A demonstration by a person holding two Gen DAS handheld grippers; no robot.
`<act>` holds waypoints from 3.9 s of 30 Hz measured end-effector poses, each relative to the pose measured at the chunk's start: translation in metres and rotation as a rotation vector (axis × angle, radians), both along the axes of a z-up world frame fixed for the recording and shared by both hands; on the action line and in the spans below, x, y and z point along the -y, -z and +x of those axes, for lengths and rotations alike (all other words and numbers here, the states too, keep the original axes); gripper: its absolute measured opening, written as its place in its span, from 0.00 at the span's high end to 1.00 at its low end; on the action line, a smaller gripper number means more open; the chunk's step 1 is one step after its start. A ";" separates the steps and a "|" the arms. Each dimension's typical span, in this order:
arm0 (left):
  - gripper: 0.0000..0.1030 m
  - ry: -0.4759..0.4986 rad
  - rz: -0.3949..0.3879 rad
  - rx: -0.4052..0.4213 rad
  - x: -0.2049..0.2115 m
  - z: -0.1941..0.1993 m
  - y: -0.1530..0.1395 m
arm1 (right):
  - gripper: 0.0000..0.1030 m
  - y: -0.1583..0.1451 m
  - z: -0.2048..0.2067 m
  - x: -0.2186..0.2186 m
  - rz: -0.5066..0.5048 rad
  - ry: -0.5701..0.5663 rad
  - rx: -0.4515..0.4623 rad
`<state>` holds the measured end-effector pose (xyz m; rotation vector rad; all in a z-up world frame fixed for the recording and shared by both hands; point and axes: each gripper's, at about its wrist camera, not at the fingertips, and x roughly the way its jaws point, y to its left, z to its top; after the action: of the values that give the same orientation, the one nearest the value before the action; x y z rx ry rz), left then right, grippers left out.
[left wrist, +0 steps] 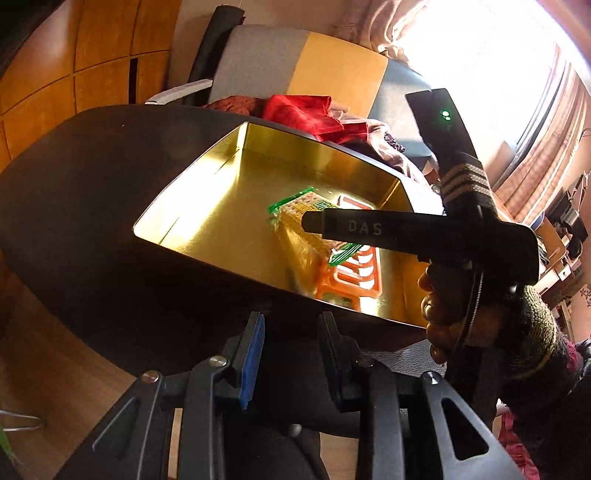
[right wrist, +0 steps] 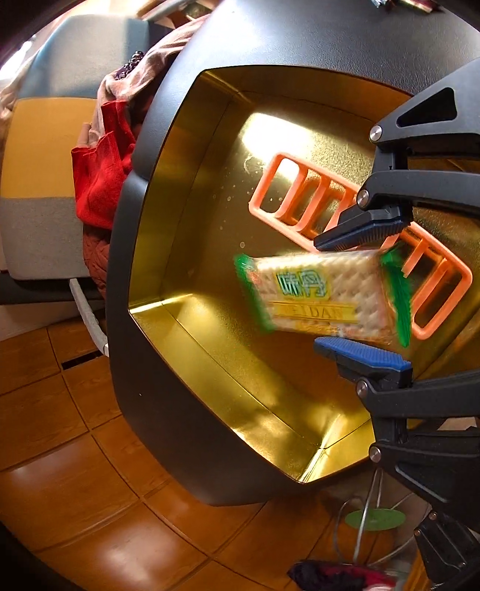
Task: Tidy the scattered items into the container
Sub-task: 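Carry the WEIDAN cracker pack into the gold tray and release it with the right tool, then grasp the brown toy brick strip with the left tool while the right tool approaches the chocolate box, then lift the brown brick strip with the left tool while the right tool grasps the Rocky Kiss box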
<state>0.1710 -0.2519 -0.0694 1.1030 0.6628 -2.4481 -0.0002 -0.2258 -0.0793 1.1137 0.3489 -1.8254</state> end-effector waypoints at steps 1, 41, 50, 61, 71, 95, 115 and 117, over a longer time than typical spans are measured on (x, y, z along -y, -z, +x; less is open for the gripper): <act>0.71 -0.001 -0.001 0.000 0.000 0.000 0.000 | 0.51 0.000 -0.001 0.000 -0.003 0.004 0.005; 0.70 0.453 -0.129 0.003 -0.139 -0.134 -0.039 | 0.68 0.036 -0.114 -0.295 0.085 0.518 -0.066; 0.65 0.682 -0.209 0.080 -0.209 -0.239 -0.026 | 0.62 0.036 -0.082 -0.356 -0.057 0.625 -0.020; 0.65 0.888 -0.222 0.178 -0.250 -0.329 0.019 | 0.56 0.029 -0.085 -0.386 -0.172 0.696 -0.018; 0.67 0.942 -0.240 0.218 -0.261 -0.369 0.044 | 0.53 0.036 -0.092 -0.401 -0.201 0.733 0.016; 0.70 0.697 -0.045 0.148 -0.179 -0.196 0.021 | 0.47 0.020 -0.038 -0.387 -0.130 0.674 -0.046; 0.69 0.667 -0.017 0.071 -0.186 -0.144 0.014 | 0.70 0.034 -0.074 -0.326 0.120 0.422 -0.068; 0.69 0.669 -0.012 0.074 -0.187 -0.143 0.015 | 0.70 0.037 -0.064 -0.332 0.118 0.448 -0.069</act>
<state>0.0276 -0.0647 -0.0848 1.6021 0.2744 -2.9153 -0.0638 0.1066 -0.1158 1.2881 0.2626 -2.2638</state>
